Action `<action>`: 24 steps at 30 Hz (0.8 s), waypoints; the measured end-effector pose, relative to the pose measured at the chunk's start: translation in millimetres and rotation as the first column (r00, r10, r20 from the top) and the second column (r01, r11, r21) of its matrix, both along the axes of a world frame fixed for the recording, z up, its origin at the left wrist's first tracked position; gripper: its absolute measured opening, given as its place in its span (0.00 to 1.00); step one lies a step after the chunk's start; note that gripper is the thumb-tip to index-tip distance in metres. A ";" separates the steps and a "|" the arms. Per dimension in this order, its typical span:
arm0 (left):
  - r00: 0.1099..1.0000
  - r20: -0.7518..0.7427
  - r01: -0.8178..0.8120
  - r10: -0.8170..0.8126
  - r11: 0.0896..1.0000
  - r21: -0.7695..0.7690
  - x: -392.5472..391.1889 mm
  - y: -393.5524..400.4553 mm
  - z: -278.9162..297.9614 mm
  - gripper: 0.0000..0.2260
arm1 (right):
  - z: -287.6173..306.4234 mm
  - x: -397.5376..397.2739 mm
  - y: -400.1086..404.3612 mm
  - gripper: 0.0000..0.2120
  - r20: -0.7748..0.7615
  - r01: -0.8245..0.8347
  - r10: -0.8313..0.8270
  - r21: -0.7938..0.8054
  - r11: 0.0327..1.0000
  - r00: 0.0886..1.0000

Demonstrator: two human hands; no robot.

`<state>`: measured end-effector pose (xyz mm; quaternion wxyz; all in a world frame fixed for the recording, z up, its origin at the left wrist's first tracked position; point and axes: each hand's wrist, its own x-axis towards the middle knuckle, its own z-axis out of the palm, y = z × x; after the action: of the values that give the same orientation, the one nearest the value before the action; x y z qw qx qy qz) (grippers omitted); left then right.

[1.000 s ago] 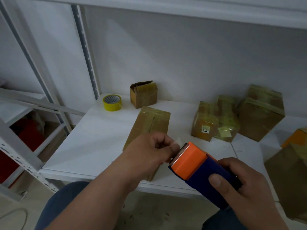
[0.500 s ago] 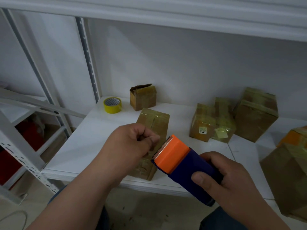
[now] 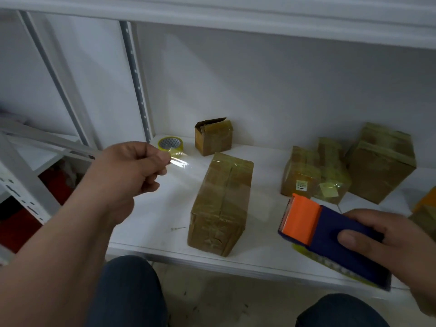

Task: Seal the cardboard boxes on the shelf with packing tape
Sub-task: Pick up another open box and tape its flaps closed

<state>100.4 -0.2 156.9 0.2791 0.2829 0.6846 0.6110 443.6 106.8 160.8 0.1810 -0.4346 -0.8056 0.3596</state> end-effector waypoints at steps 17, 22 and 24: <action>0.980 0.186 -0.018 0.070 0.964 -0.264 -6.4 37.9 -82.9 0.08 | -42.8 -25.9 64.9 0.34 0.250 -0.029 0.056 -0.110 0.994 0.967; 0.977 0.200 -0.003 0.079 0.935 -0.356 12.9 42.4 -104.6 0.10 | -71.4 -36.4 65.8 0.27 0.272 -0.004 0.051 -0.173 0.985 0.961; 0.984 0.165 -0.006 0.075 0.923 -0.385 18.2 44.1 -107.0 0.12 | -83.2 -44.7 64.1 0.25 0.277 -0.025 0.079 -0.196 0.980 0.958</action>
<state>118.6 43.8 49.9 0.3758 0.1536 0.7691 0.4936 398.9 170.8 77.6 0.0120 -0.4754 -0.7963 0.3738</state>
